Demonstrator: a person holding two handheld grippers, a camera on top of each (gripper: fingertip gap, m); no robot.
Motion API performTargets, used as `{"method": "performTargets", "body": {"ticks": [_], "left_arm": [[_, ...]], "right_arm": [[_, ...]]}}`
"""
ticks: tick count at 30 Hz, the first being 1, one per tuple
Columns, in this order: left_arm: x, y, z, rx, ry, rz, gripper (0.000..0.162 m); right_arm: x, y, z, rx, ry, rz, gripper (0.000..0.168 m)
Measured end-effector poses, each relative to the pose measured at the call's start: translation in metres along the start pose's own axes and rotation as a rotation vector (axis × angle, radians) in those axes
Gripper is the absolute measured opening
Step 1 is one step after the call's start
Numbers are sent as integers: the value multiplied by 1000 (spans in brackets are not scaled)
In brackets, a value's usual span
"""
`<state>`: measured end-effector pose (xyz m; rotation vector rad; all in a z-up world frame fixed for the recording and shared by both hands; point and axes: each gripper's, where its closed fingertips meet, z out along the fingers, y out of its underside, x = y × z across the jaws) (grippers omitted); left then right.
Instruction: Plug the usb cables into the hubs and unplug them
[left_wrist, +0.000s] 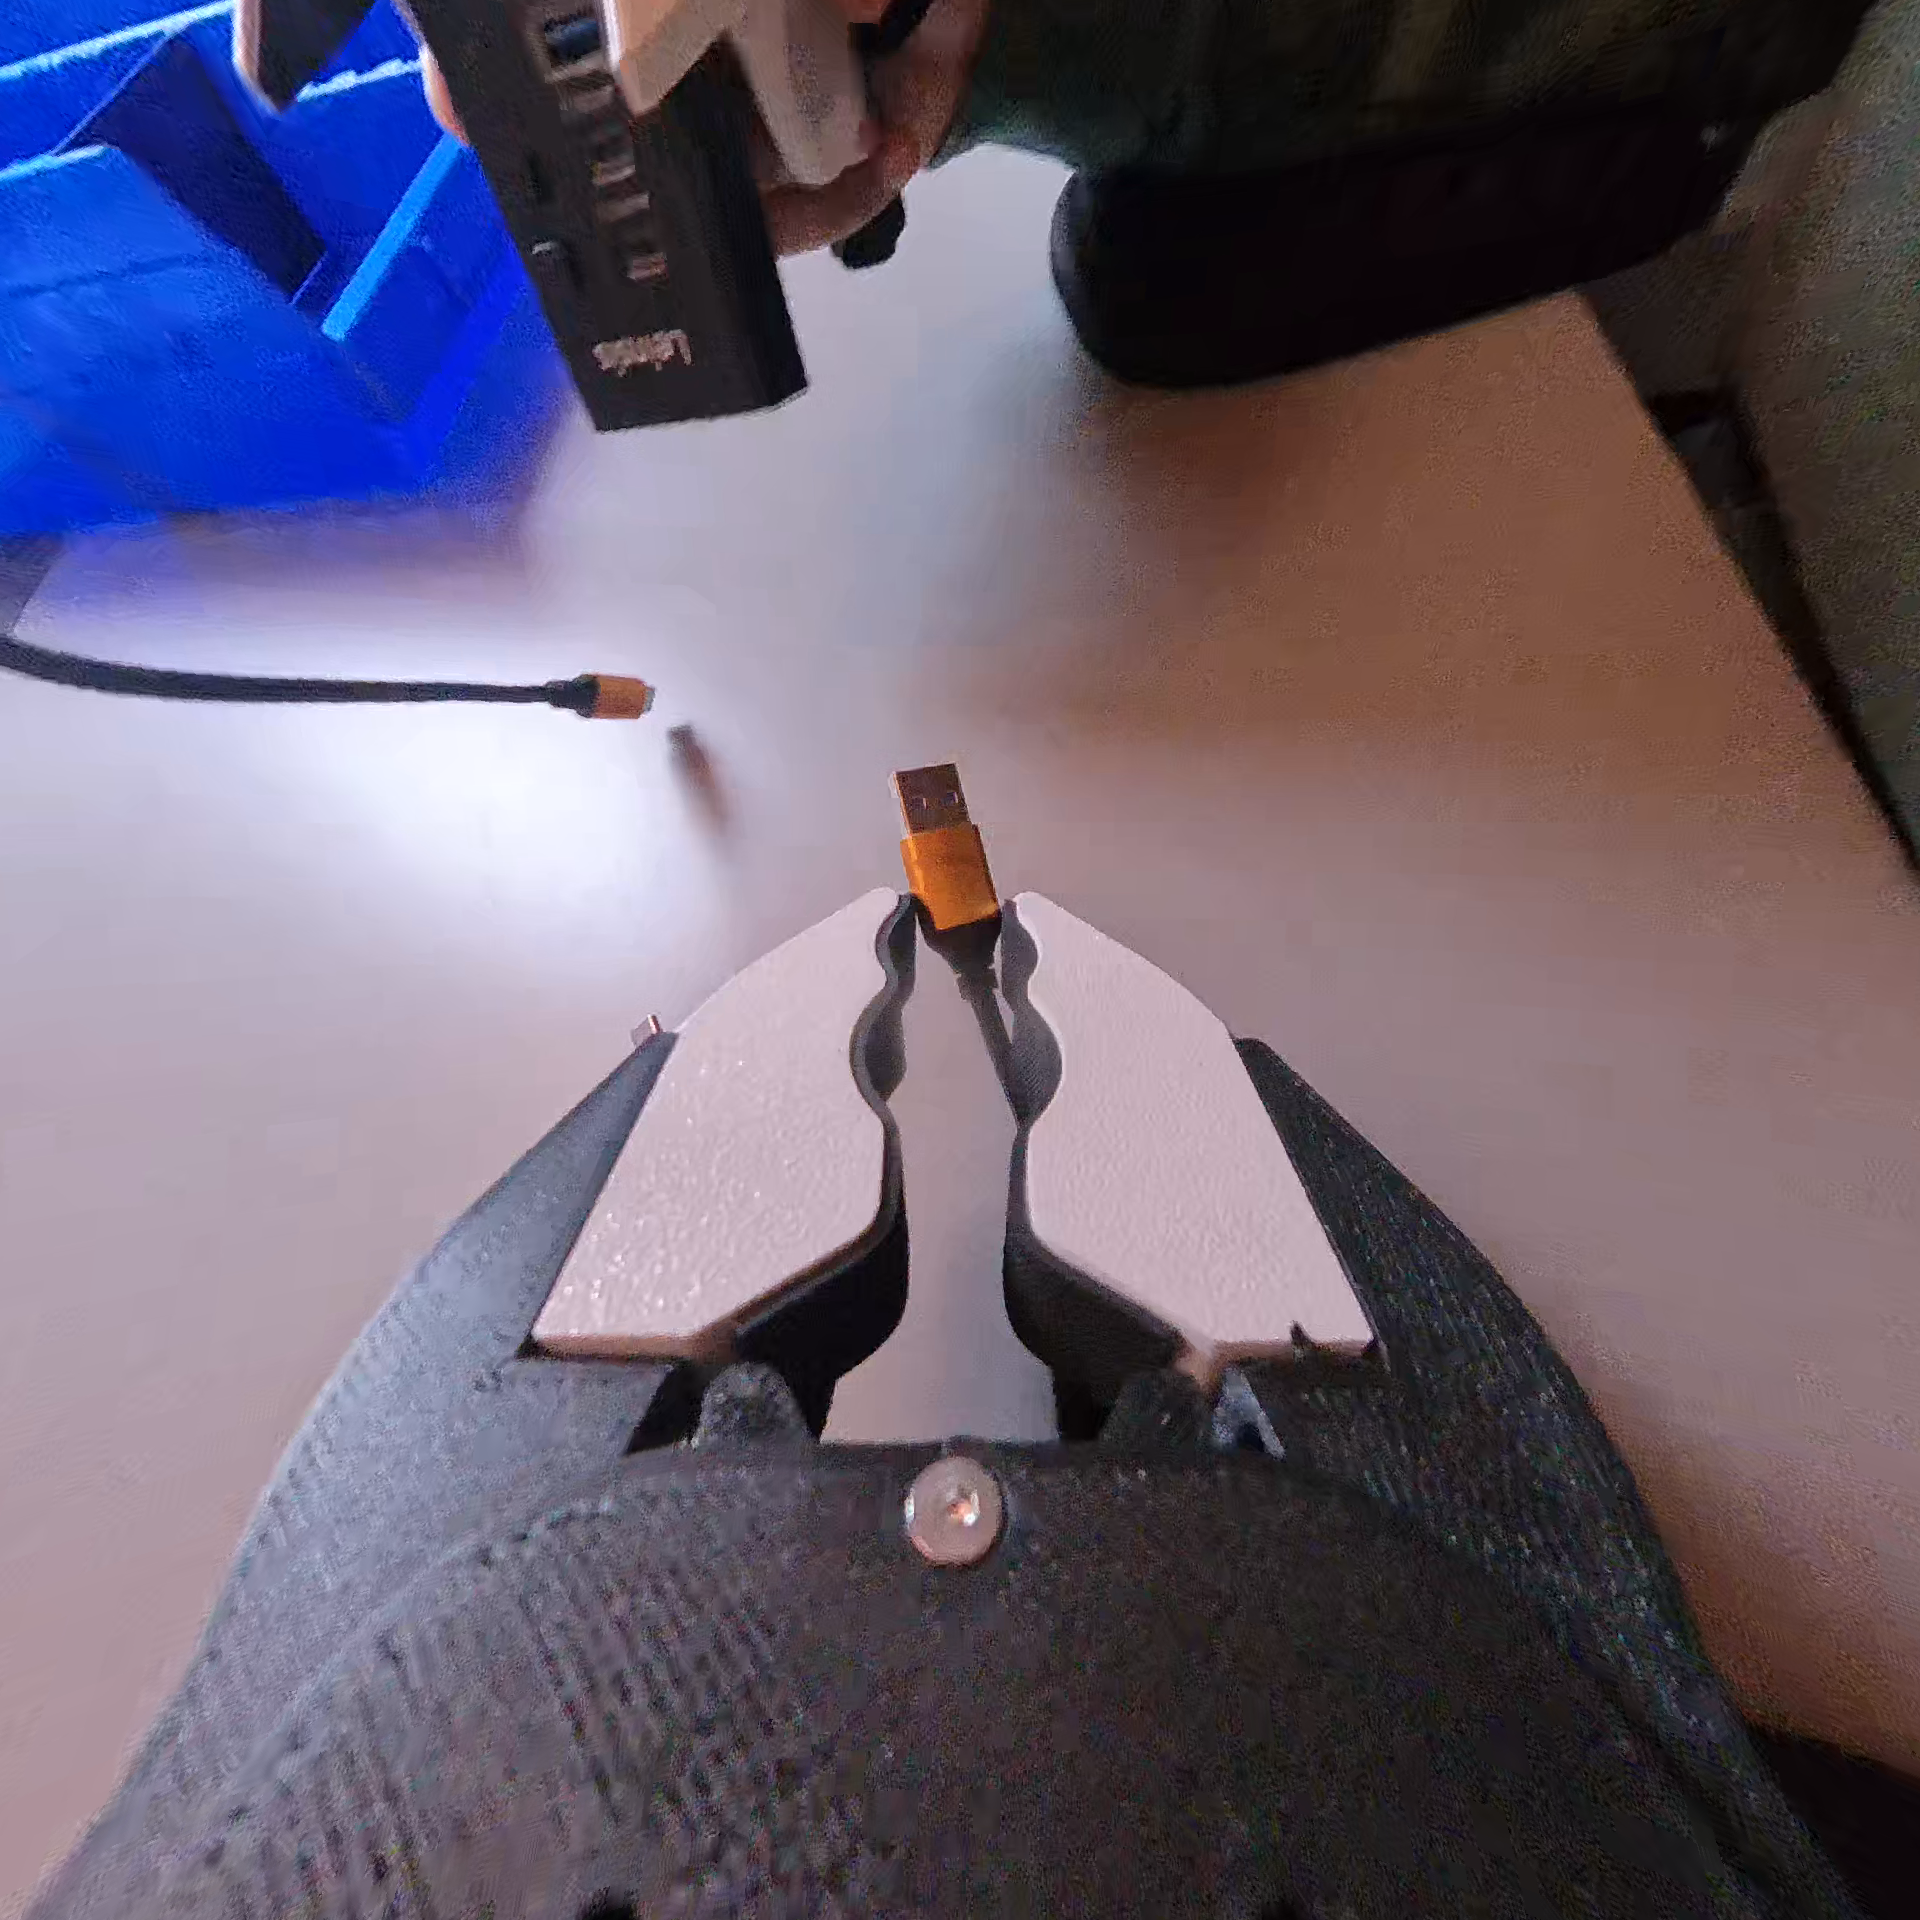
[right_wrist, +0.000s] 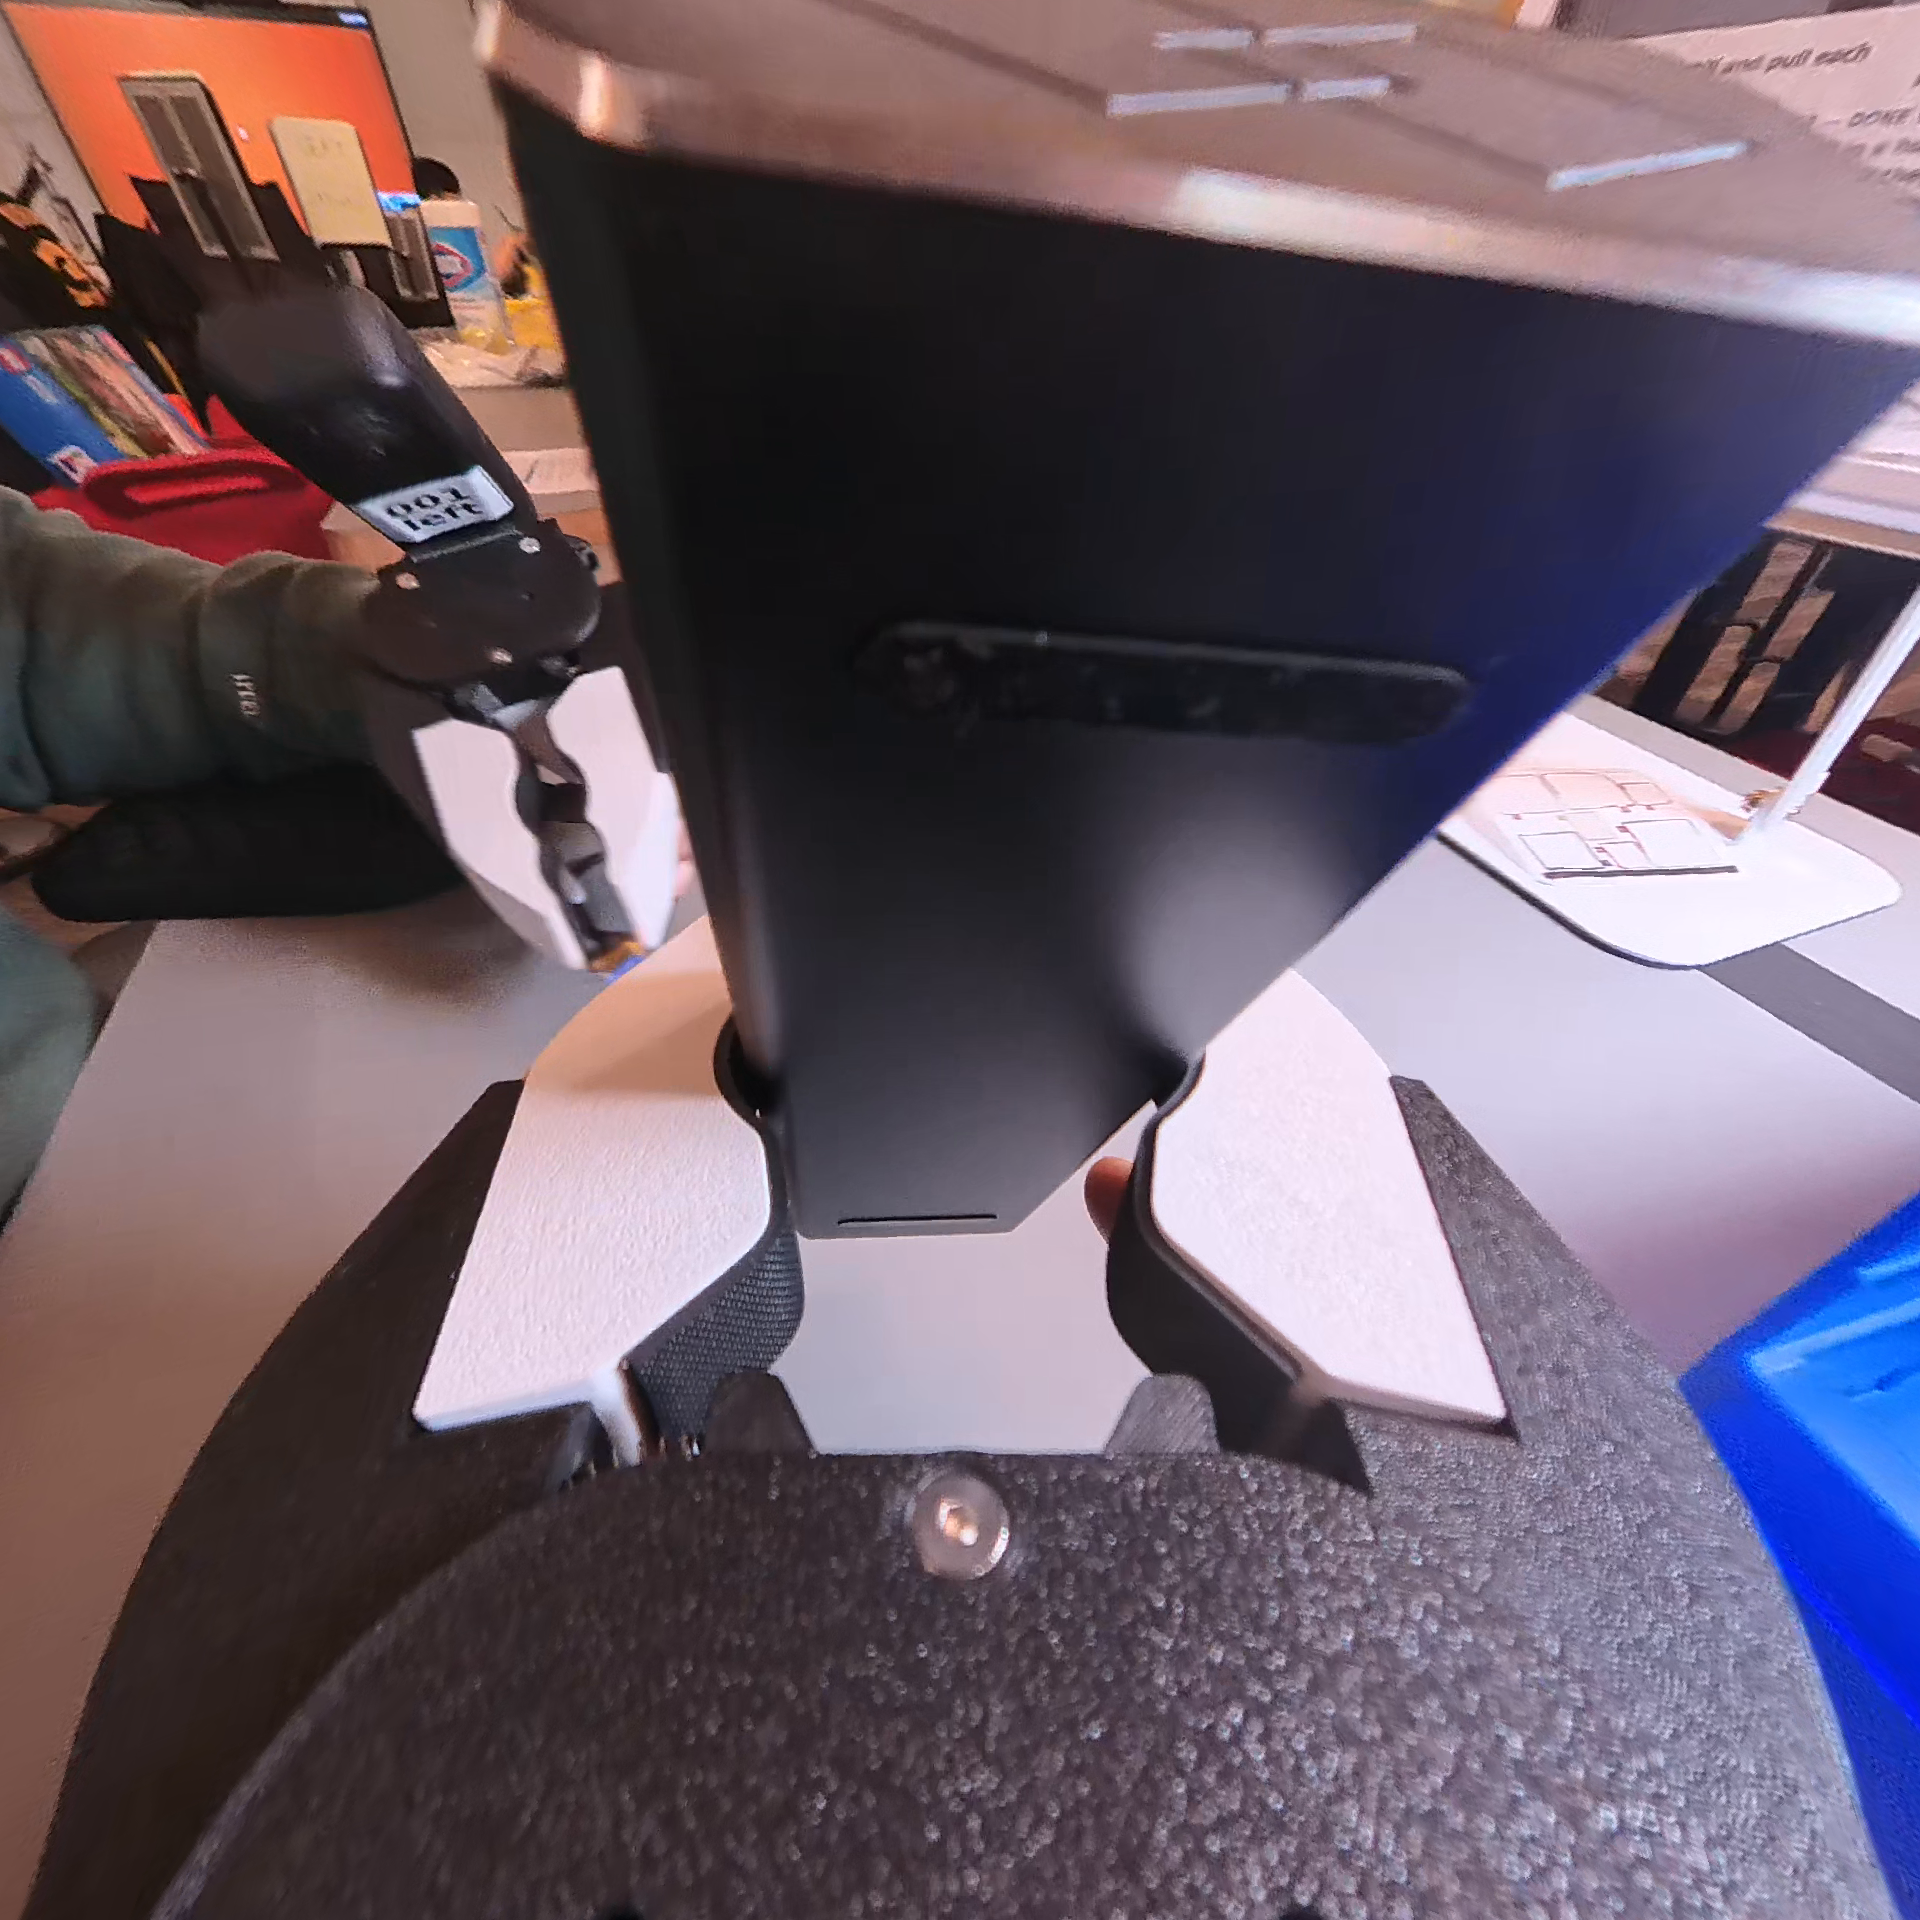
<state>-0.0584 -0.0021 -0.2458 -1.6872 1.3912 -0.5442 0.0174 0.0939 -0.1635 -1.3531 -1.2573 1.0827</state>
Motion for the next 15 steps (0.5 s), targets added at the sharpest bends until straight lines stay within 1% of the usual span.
{"method": "performTargets", "body": {"ticks": [3,6,10,11,13,14,15], "left_arm": [[-22,18,-2,-131,-153,58,15],[-47,24,-12,-209,-321,129,16],[-91,22,-42,-304,-594,234,16],[-103,22,-53,-343,-681,271,16],[-121,22,-69,-463,-815,404,15],[-124,26,-71,-532,-841,462,15],[-122,33,-65,-581,-811,484,15]], "right_arm": [[-5,-2,1,34,-47,30,73],[-11,-9,-2,88,-97,49,73],[-16,-15,-4,127,-131,52,73],[-17,-16,-5,130,-135,51,73],[-18,-16,-5,133,-141,50,73],[-18,-16,-5,133,-143,50,73],[-18,-16,-5,131,-144,50,73]]}}
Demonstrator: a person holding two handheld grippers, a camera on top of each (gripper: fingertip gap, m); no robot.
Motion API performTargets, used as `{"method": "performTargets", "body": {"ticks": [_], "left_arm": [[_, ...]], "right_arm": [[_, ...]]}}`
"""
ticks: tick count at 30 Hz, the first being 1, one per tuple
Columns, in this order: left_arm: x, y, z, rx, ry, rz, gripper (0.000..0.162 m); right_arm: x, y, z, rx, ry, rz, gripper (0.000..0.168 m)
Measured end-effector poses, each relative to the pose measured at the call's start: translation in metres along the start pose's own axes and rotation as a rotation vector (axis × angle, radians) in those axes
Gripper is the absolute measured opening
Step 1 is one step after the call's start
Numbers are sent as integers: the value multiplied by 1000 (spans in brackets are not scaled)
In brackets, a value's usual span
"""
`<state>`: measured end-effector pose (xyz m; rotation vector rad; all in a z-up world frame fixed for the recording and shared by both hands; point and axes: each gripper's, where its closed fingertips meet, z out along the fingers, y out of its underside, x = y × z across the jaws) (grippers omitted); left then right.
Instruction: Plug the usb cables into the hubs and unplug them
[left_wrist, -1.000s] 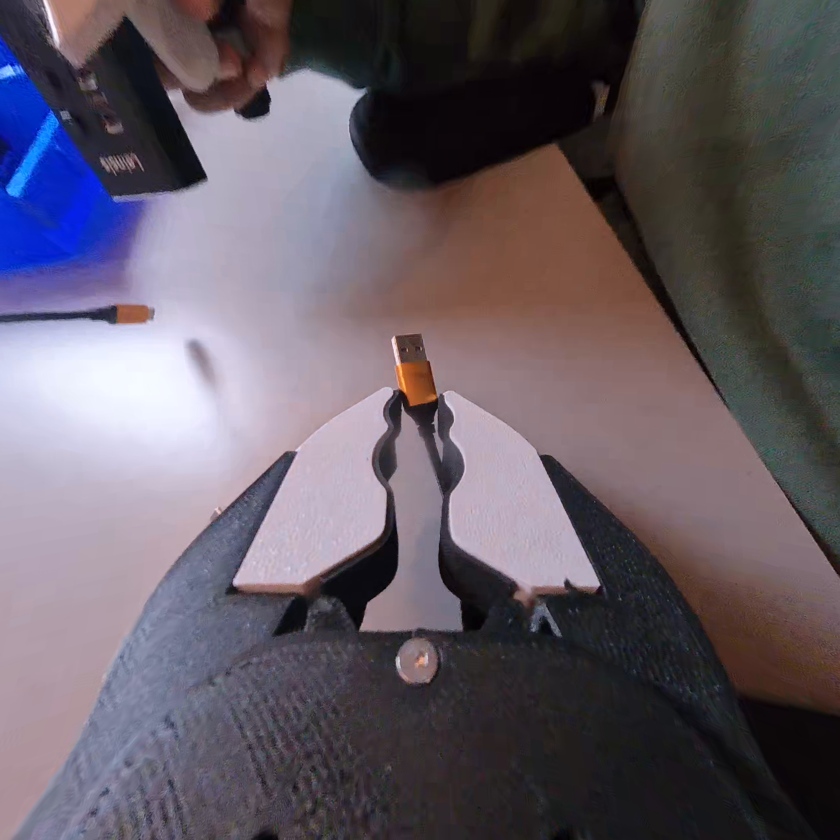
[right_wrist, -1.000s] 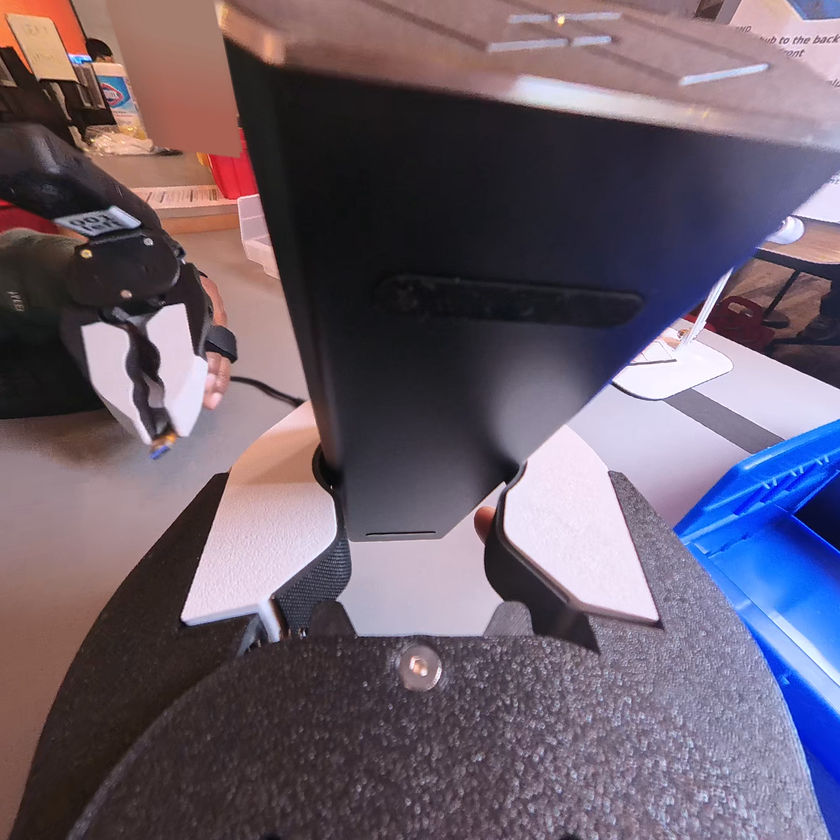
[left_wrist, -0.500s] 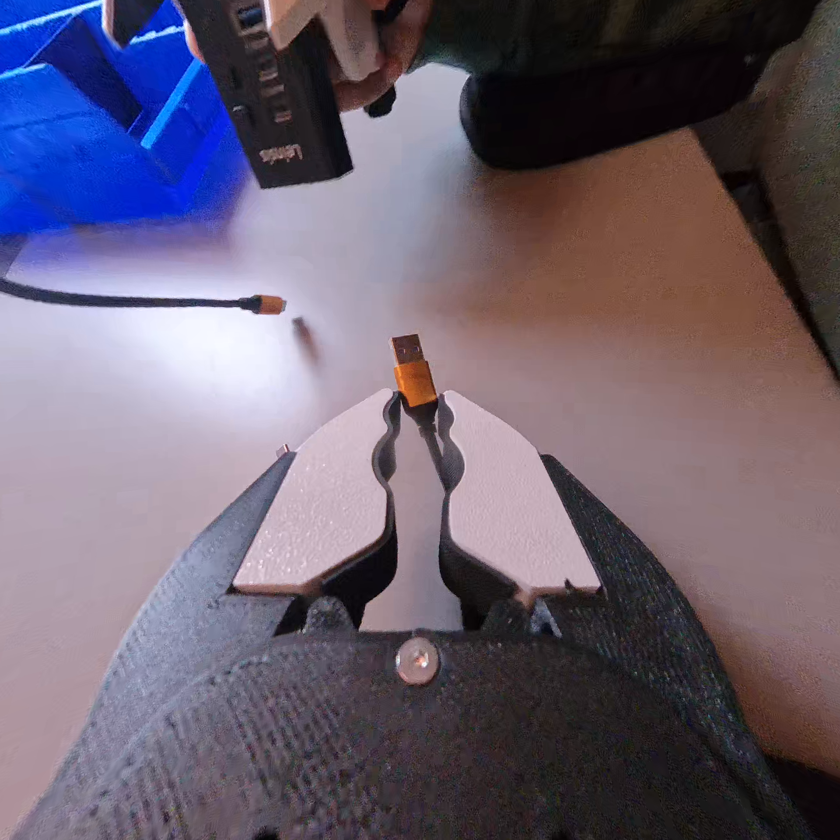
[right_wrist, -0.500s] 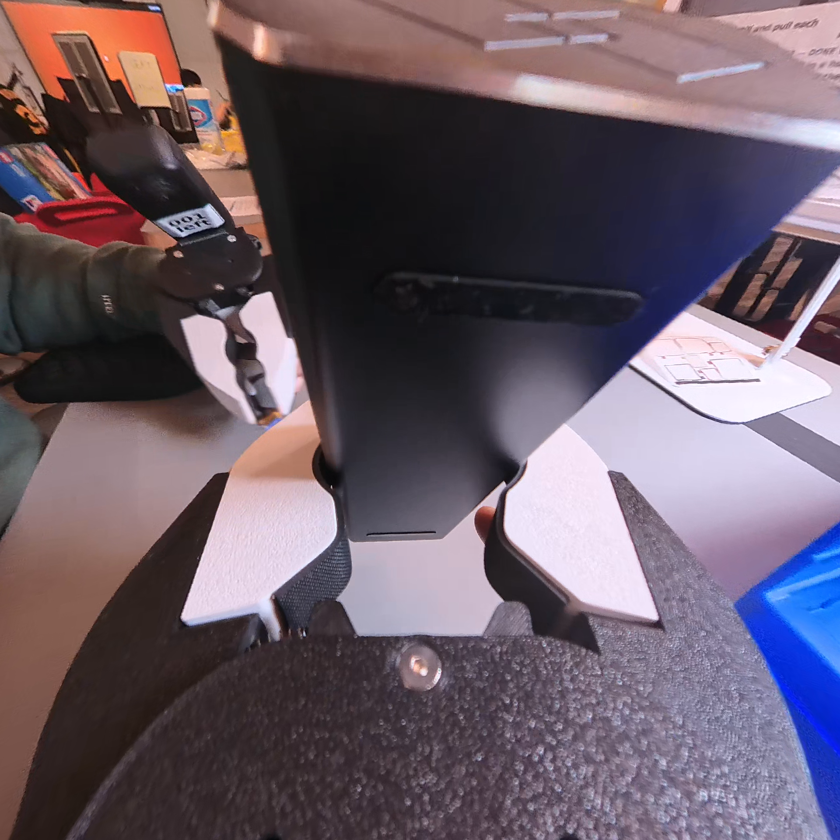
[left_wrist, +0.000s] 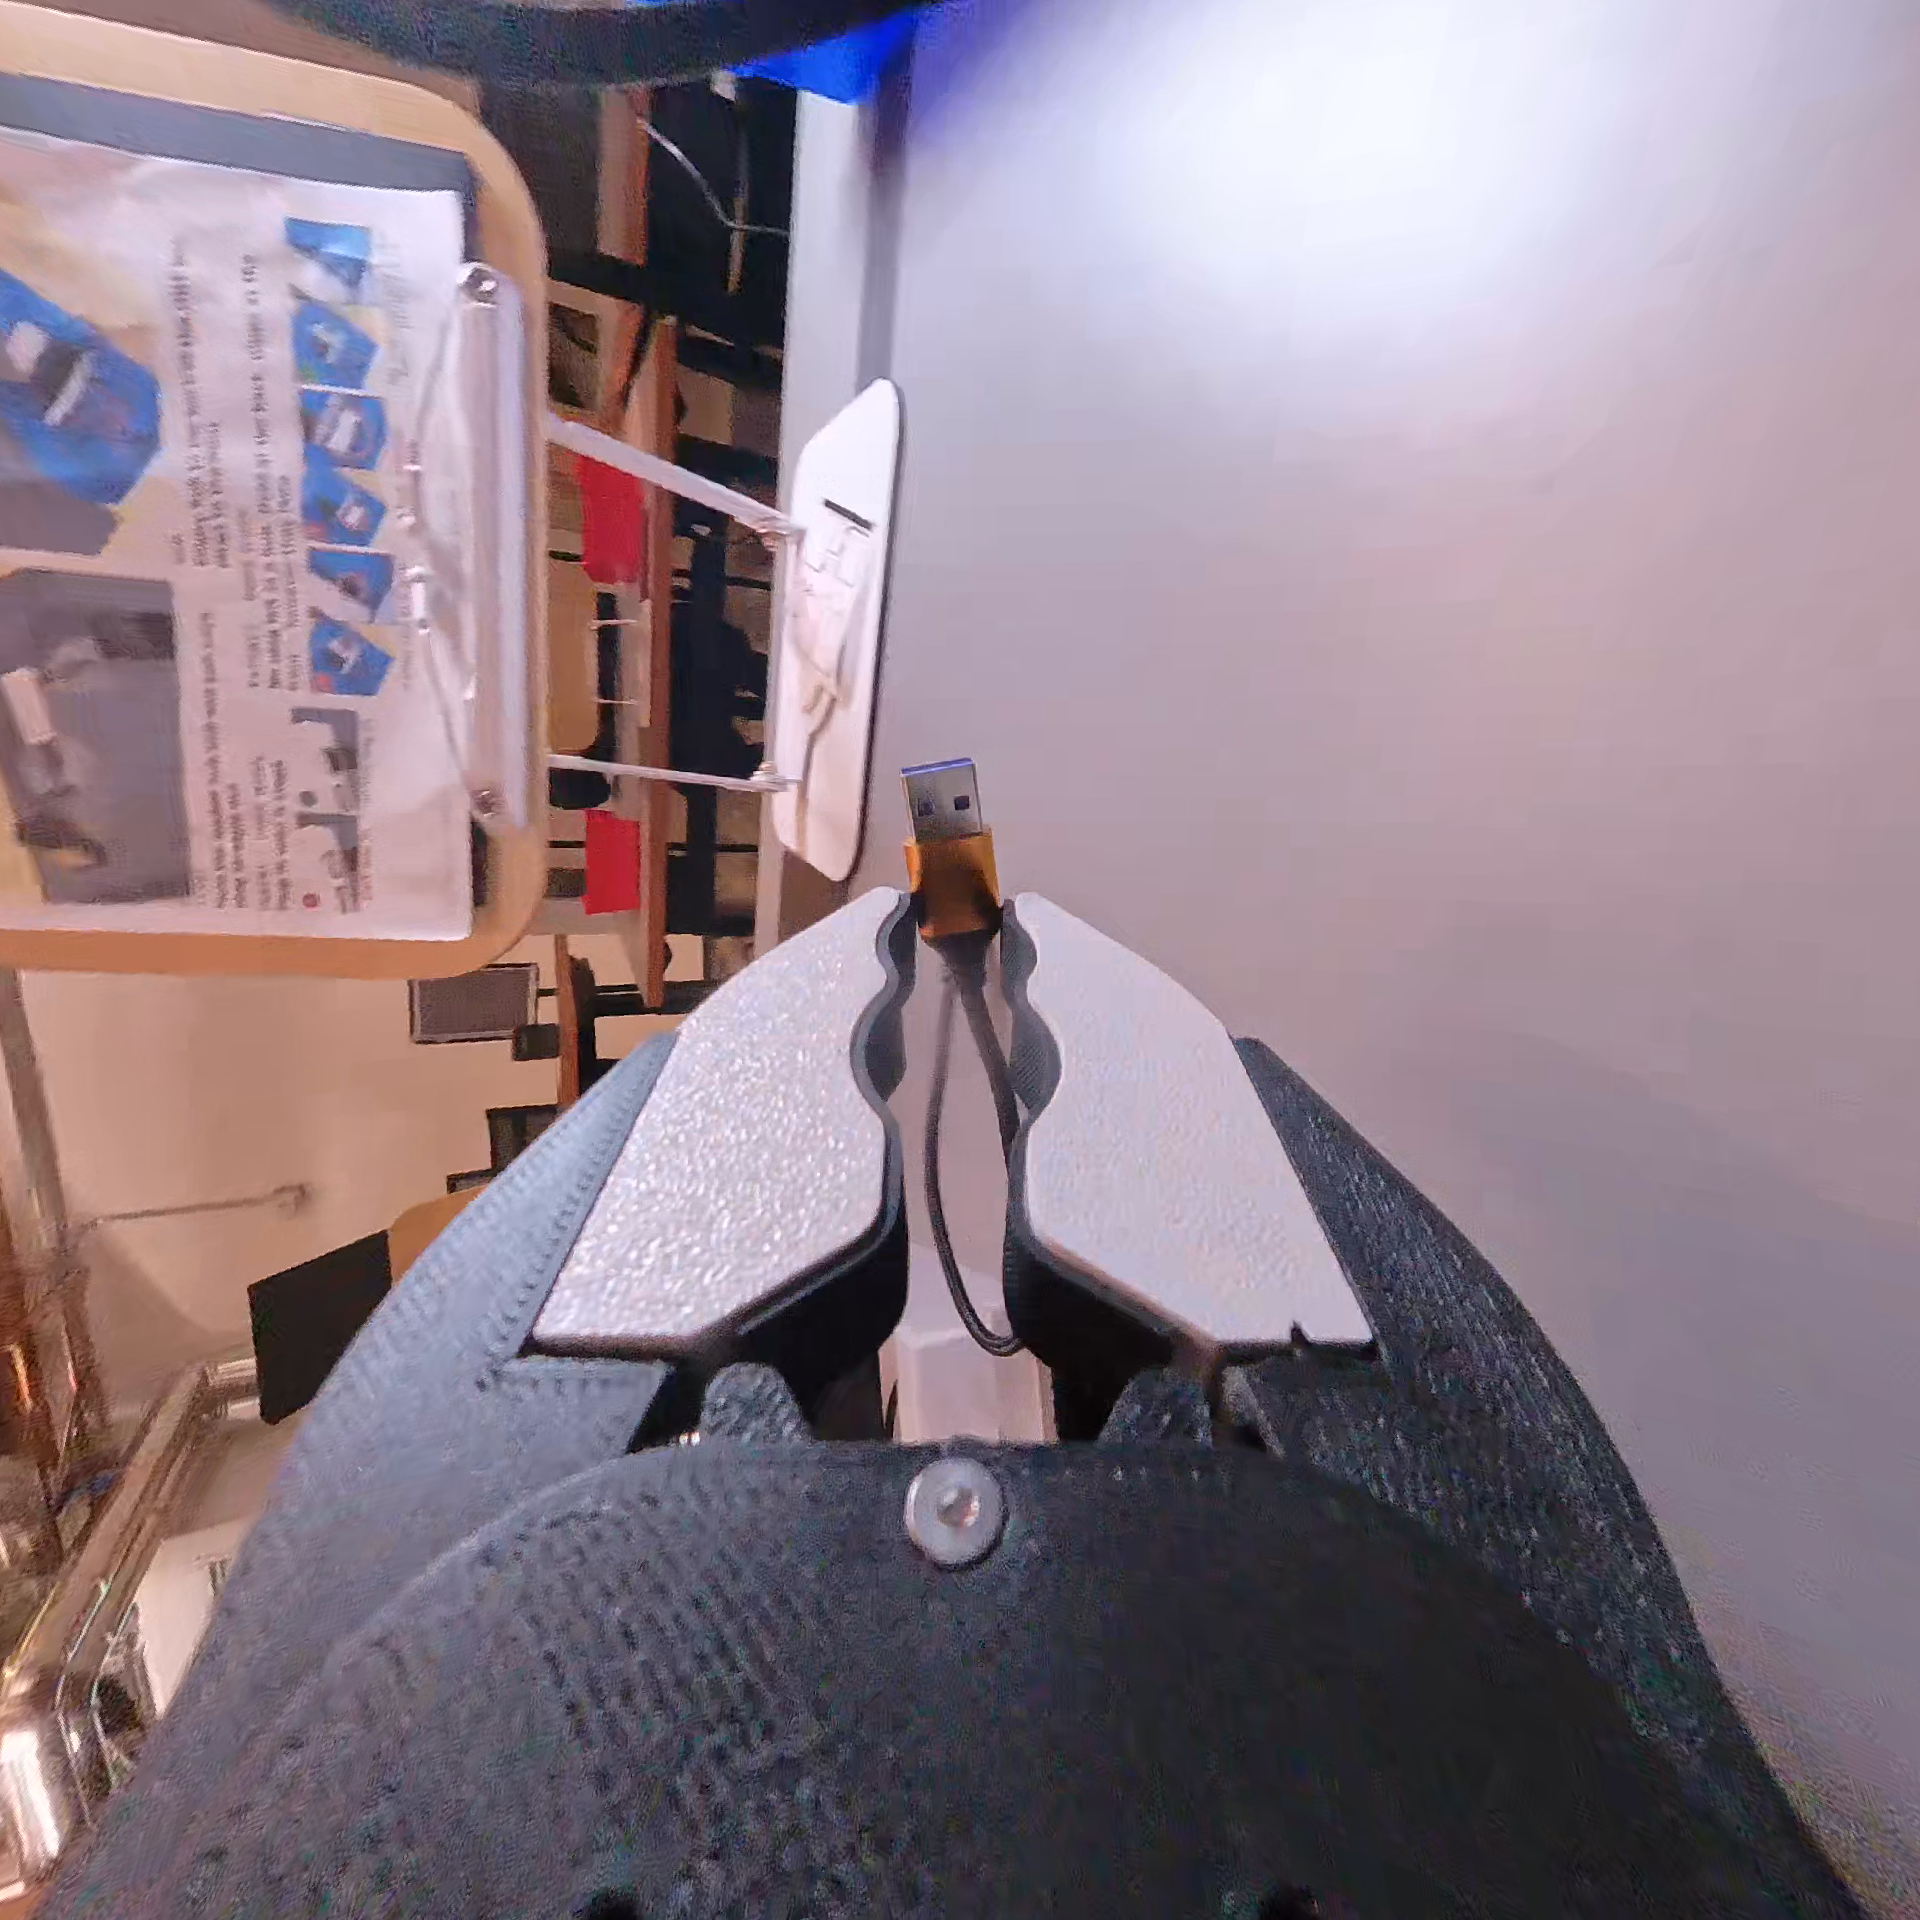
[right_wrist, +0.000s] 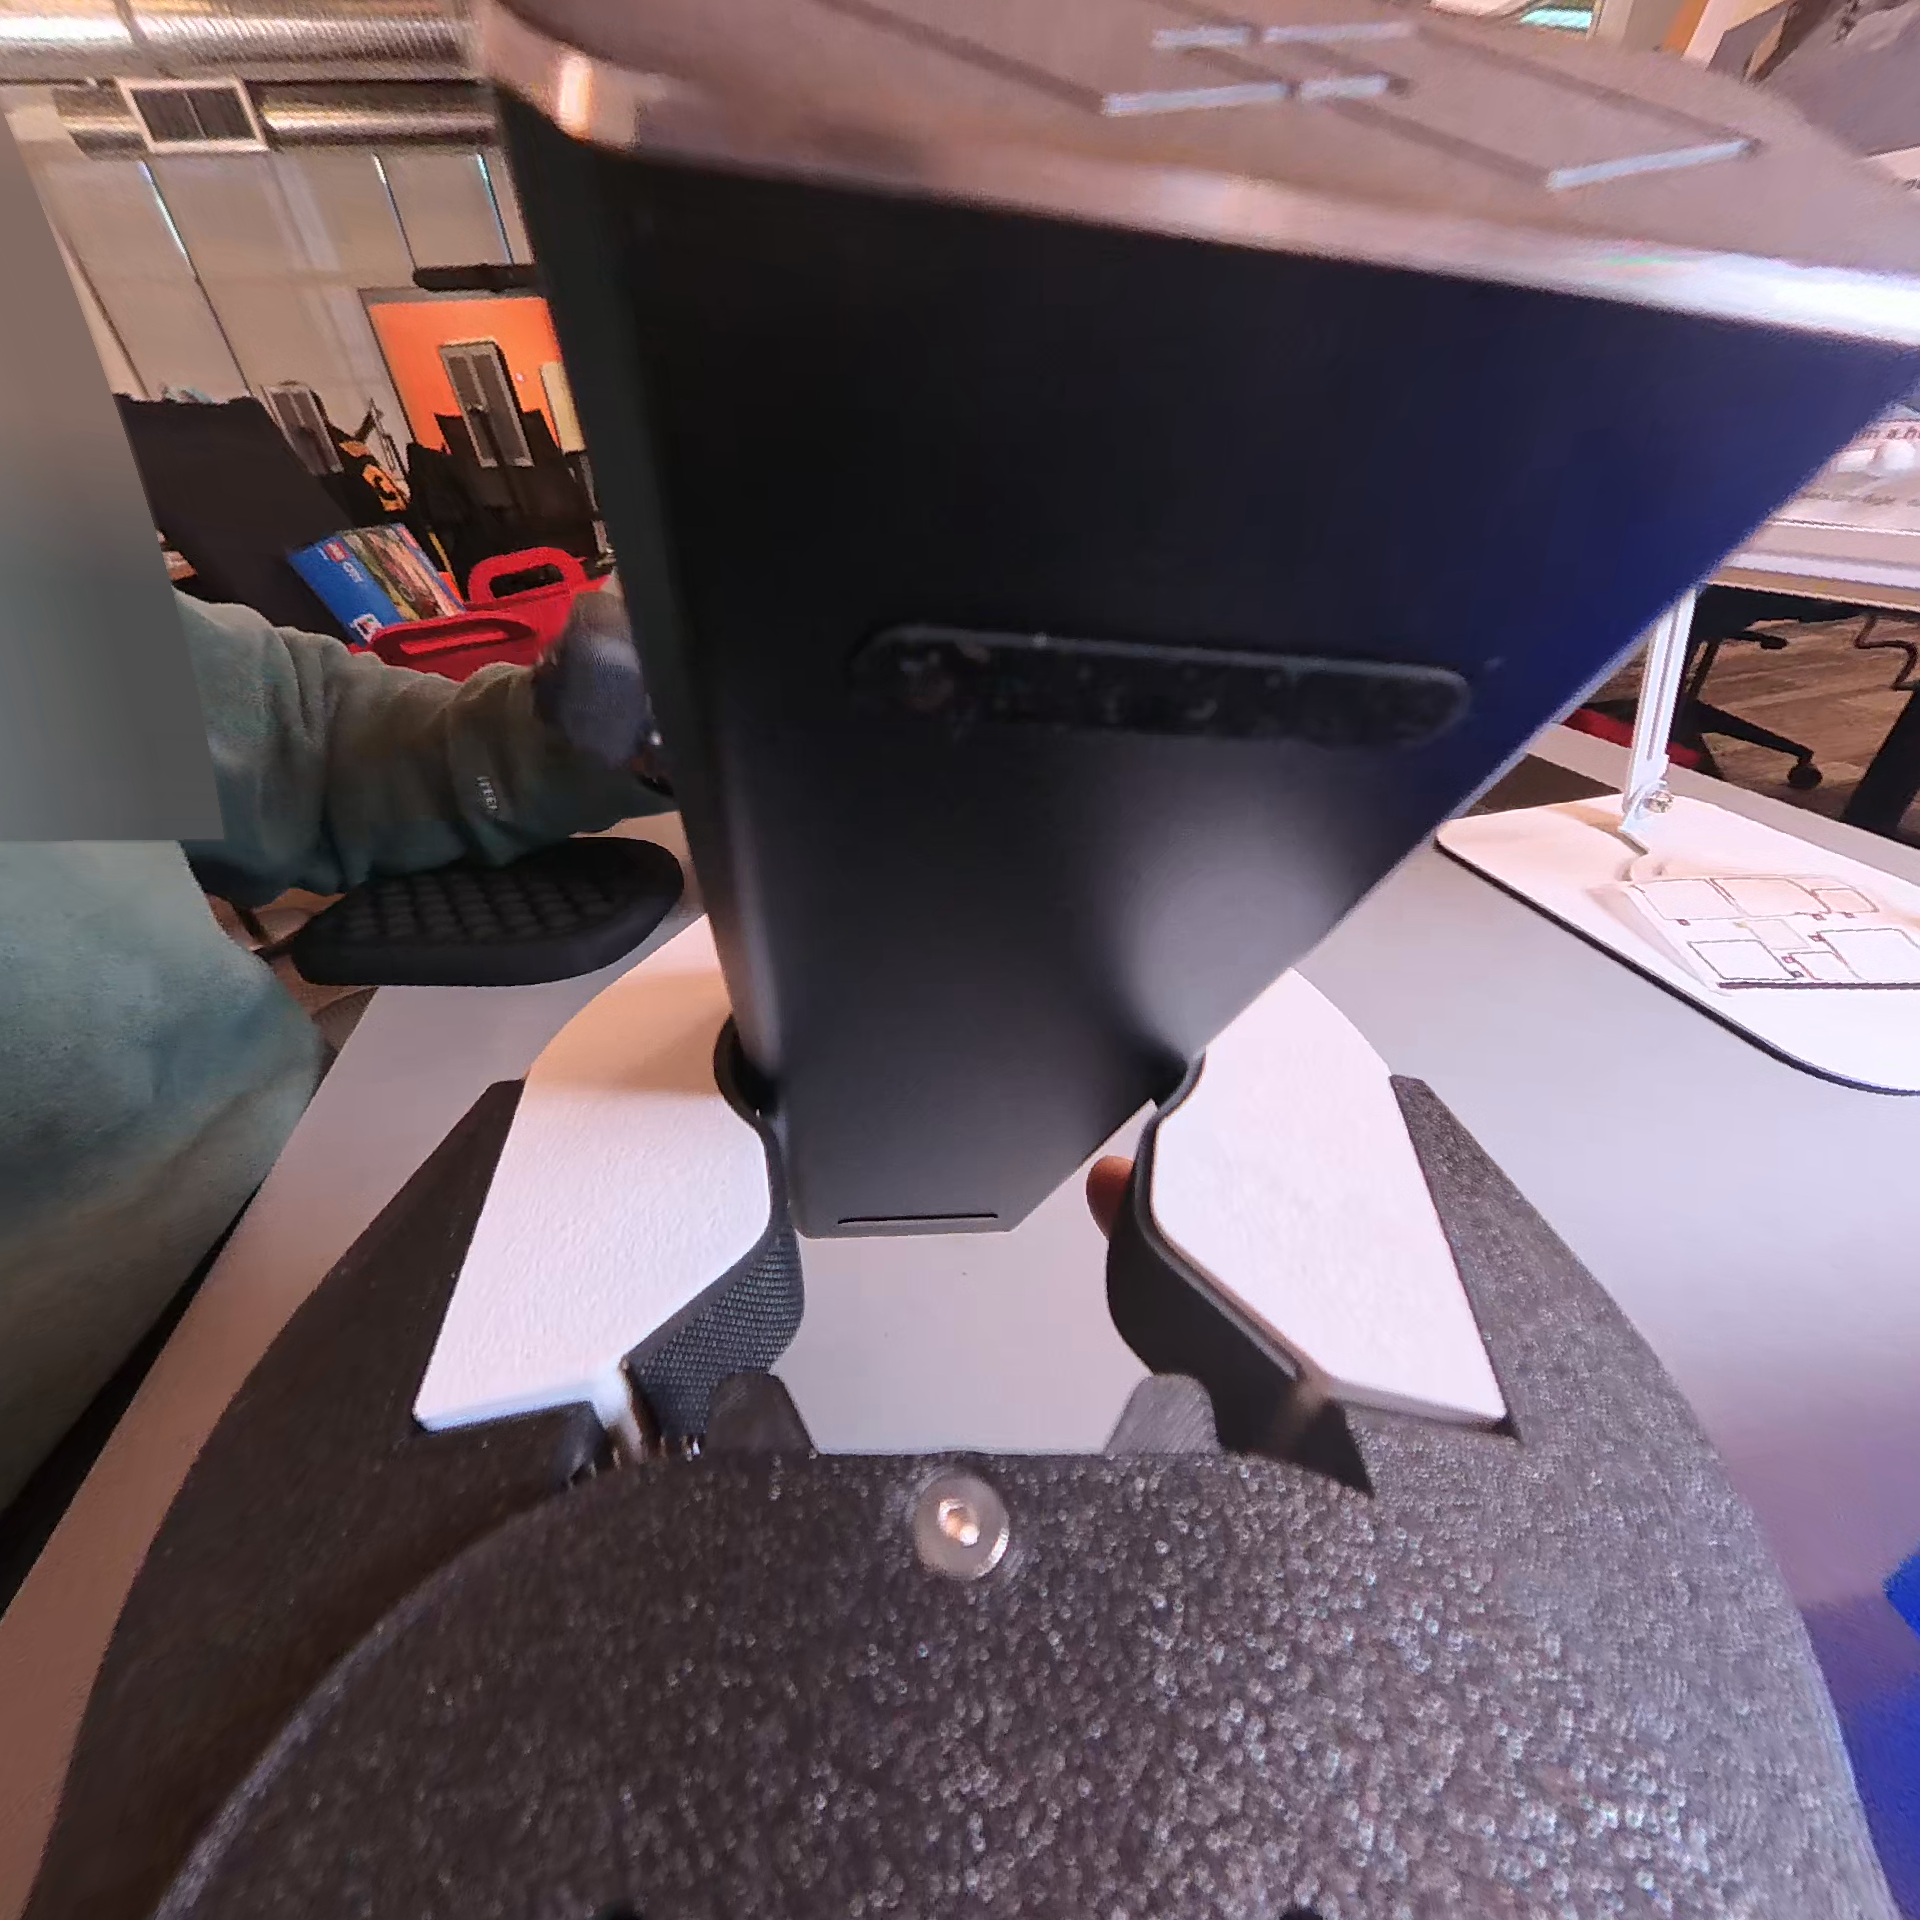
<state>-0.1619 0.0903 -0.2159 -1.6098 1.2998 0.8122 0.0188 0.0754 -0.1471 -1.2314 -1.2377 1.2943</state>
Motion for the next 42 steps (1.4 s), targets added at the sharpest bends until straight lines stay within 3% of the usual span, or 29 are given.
{"method": "performTargets", "body": {"ticks": [5,6,9,11,14,21,25,29,33,36,39,42], "left_arm": [[56,-15,1,54,299,-89,15],[61,-22,-5,90,371,-158,16],[63,-40,-24,205,625,-476,39],[44,-45,-33,294,710,-671,43],[16,-16,-10,228,628,-783,36],[39,40,54,-184,660,-657,36],[42,40,61,-213,741,-669,4],[11,44,70,-154,550,-558,4],[-63,23,44,47,253,-636,4],[-84,7,5,155,115,-611,4],[-41,-15,-34,270,234,-525,12],[16,-29,-77,370,488,-488,28]], "right_arm": [[-1,2,0,-12,-6,2,73],[0,2,0,-14,-5,2,73],[1,3,0,-16,-4,9,73],[2,3,-1,-17,-2,11,73],[2,3,-1,-15,-3,15,73],[4,1,-3,-12,16,9,73],[6,-1,-5,-6,24,12,73],[7,-2,-7,-1,28,11,73],[9,-5,-9,12,31,13,73],[9,-6,-10,11,36,10,73],[8,-8,-10,16,36,3,73],[7,-8,-10,21,33,9,73]]}}
